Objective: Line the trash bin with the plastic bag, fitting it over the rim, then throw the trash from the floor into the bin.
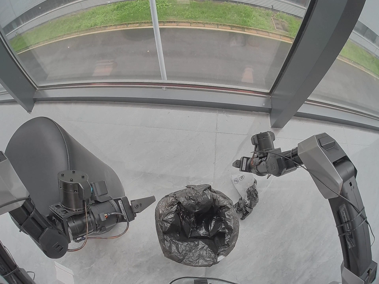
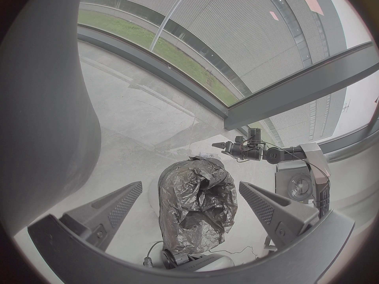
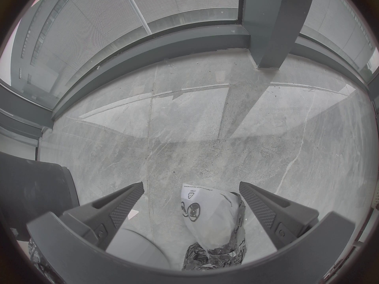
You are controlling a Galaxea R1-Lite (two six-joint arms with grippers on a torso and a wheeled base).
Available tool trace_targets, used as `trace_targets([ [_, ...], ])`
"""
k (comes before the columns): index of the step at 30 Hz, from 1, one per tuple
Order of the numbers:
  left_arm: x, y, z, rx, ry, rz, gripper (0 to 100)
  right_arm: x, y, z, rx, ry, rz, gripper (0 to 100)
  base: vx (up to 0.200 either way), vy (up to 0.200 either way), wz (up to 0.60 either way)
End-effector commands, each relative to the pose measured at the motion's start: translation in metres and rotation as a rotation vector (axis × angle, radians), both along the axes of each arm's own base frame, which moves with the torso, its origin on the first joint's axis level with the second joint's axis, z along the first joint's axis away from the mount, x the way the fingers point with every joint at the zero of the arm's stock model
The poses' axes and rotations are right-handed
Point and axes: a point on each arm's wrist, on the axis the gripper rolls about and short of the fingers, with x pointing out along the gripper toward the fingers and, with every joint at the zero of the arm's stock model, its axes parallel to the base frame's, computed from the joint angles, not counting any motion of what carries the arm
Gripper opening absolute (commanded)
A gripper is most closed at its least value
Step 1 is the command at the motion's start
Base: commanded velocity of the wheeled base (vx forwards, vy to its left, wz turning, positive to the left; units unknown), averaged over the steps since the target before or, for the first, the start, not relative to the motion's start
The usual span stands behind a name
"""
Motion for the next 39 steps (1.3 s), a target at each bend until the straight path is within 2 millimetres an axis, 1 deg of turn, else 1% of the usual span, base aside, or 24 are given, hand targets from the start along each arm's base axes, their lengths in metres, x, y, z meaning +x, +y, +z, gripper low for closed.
trace_targets([
  [1, -0.006, -0.003, 0.004, -0.014, -0.006, -0.035, 100, 0.001, -0.003, -0.004, 0.008, 0.008, -0.014, 100, 0.0, 0.0, 0.0],
  [3, -0.011, -0.008, 0.01, -0.032, -0.022, -0.083, 100, 0.001, -0.005, -0.003, 0.014, 0.009, -0.022, 100, 0.0, 0.0, 0.0],
  [4, -0.015, -0.016, 0.013, -0.044, -0.033, -0.129, 100, 0.001, -0.005, -0.003, 0.017, 0.011, -0.027, 100, 0.0, 0.0, 0.0],
  [7, -0.016, -0.024, 0.014, -0.048, -0.041, -0.164, 100, 0.001, -0.006, -0.001, 0.018, 0.008, -0.032, 100, 0.0, 0.0, 0.0],
  [9, -0.007, -0.037, 0.016, -0.068, -0.064, -0.19, 100, 0.001, -0.01, 0.006, 0.022, -0.002, -0.039, 100, 0.0, 0.0, 0.0],
  [11, -0.001, -0.045, 0.016, -0.079, -0.083, -0.204, 100, 0.002, -0.013, 0.007, 0.022, -0.004, -0.043, 100, 0.0, 0.0, 0.0],
  [14, 0.01, -0.069, 0.018, -0.11, -0.134, -0.254, 100, 0.001, -0.013, 0.007, 0.023, -0.002, -0.044, 100, 0.0, 0.0, 0.0],
  [17, 0.018, -0.091, 0.013, -0.115, -0.142, -0.298, 100, 0.001, -0.013, 0.008, 0.023, -0.007, -0.046, 100, 0.0, 0.0, 0.0],
  [19, 0.02, -0.104, 0.006, -0.113, -0.132, -0.323, 100, 0.001, -0.013, 0.01, 0.024, -0.01, -0.045, 100, 0.0, 0.0, 0.0],
  [21, 0.023, -0.113, -0.004, -0.104, -0.114, -0.34, 100, 0.001, -0.013, 0.016, 0.026, -0.019, -0.045, 100, 0.0, 0.0, 0.0],
  [22, 0.024, -0.116, -0.009, -0.098, -0.103, -0.345, 100, 0.001, -0.013, 0.018, 0.027, -0.023, -0.045, 100, 0.0, 0.0, 0.0],
  [23, 0.024, -0.116, -0.009, -0.098, -0.103, -0.345, 100, 0.001, -0.013, 0.018, 0.027, -0.023, -0.045, 100, 0.0, 0.0, 0.0],
  [24, 0.025, -0.12, -0.02, -0.086, -0.08, -0.351, 100, 0.001, -0.013, 0.023, 0.032, -0.033, -0.045, 100, 0.0, 0.0, 0.0],
  [25, 0.026, -0.122, -0.025, -0.079, -0.069, -0.352, 100, 0.001, -0.013, 0.024, 0.033, -0.036, -0.045, 100, 0.0, 0.0, 0.0],
  [27, 0.027, -0.123, -0.034, -0.067, -0.052, -0.353, 100, 0.001, -0.013, 0.025, 0.034, -0.037, -0.045, 100, 0.0, 0.0, 0.0],
  [28, 0.027, -0.123, -0.034, -0.067, -0.052, -0.353, 100, 0.001, -0.013, 0.025, 0.034, -0.037, -0.045, 100, 0.0, 0.0, 0.0],
  [30, 0.033, -0.128, -0.046, -0.052, -0.041, -0.348, 100, 0.001, -0.014, 0.024, 0.034, -0.037, -0.046, 100, 0.0, 0.0, 0.0],
  [39, 0.056, -0.134, -0.07, -0.041, -0.029, -0.323, 100, 0.002, -0.017, 0.023, 0.033, -0.035, -0.054, 100, 0.0, 0.0, 0.0],
])
